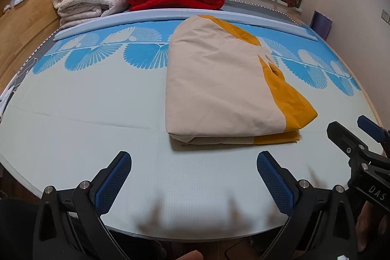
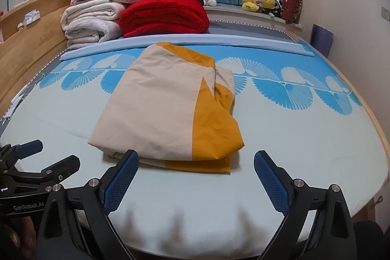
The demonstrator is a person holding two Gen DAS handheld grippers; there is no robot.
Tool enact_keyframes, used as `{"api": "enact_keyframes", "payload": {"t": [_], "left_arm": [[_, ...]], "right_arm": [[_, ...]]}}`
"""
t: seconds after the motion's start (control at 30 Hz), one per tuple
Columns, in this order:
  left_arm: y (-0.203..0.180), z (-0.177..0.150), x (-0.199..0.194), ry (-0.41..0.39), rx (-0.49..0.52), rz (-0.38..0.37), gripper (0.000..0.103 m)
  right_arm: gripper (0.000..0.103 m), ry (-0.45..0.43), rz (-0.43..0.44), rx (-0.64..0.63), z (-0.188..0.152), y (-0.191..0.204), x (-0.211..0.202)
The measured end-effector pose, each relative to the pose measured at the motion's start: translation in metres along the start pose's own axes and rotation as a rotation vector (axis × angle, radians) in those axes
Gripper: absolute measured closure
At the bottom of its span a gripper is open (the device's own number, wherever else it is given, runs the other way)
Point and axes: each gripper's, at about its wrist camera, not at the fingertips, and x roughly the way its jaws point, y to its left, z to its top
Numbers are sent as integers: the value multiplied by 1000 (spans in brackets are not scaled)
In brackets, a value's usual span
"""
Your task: Fold large clothes
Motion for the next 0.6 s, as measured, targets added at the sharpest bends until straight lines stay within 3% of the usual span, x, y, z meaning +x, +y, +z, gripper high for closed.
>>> {"api": "enact_keyframes", "payload": {"t": [0.6], "left_arm": [[2, 0, 2, 1, 16, -7, 1]], "right_arm": [[8, -2, 3, 2, 0, -1, -2]]}}
